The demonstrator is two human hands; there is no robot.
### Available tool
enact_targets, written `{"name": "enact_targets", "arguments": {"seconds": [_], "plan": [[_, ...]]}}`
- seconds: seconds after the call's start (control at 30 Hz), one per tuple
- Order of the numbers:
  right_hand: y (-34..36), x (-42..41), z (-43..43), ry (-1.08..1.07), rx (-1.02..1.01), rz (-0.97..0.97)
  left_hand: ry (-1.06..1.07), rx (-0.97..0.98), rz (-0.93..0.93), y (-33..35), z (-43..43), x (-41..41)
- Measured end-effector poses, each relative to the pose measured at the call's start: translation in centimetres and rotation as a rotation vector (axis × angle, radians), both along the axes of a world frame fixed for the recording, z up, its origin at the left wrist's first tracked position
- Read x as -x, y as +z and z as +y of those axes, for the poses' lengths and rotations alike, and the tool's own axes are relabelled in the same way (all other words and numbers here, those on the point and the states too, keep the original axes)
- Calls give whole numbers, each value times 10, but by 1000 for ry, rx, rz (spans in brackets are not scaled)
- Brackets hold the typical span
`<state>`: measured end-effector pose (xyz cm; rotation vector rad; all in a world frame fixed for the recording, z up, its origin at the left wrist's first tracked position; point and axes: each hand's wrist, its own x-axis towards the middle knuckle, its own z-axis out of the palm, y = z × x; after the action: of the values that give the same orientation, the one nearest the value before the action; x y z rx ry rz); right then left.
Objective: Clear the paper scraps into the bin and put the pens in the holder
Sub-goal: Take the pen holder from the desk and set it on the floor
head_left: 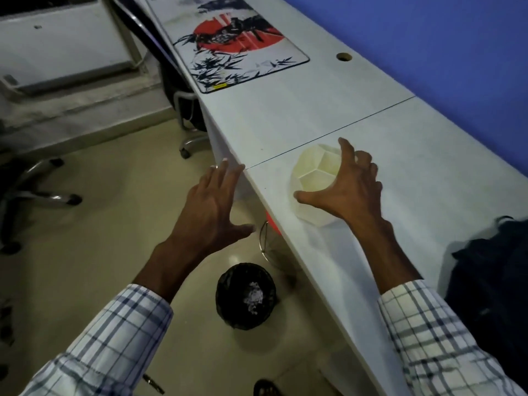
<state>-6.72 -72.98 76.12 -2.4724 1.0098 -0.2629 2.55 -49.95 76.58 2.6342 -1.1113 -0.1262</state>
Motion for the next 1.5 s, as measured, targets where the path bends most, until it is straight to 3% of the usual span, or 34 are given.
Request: {"name": "enact_targets", "arguments": {"seconds": [0.17,0.3,0.53,0.9,1.27,1.5], "plan": [[12,-12,64,181,-30,-153,128,-15,19,-23,62,-13],[-2,-34,137,337,-96,-169,286,-59,78,-55,134,-15],[-97,-57,258,541,-148,-74,531,-102,182,-136,272,2],[-339,-72,418,753,-201,-14,790,-115,272,-359,456,58],[-650,-58,484,987,-166,88,1025,-101,347,-655,523,127],[-731,-54,493,1073,-107,90,1148,-17,355,-738,533,149]]}}
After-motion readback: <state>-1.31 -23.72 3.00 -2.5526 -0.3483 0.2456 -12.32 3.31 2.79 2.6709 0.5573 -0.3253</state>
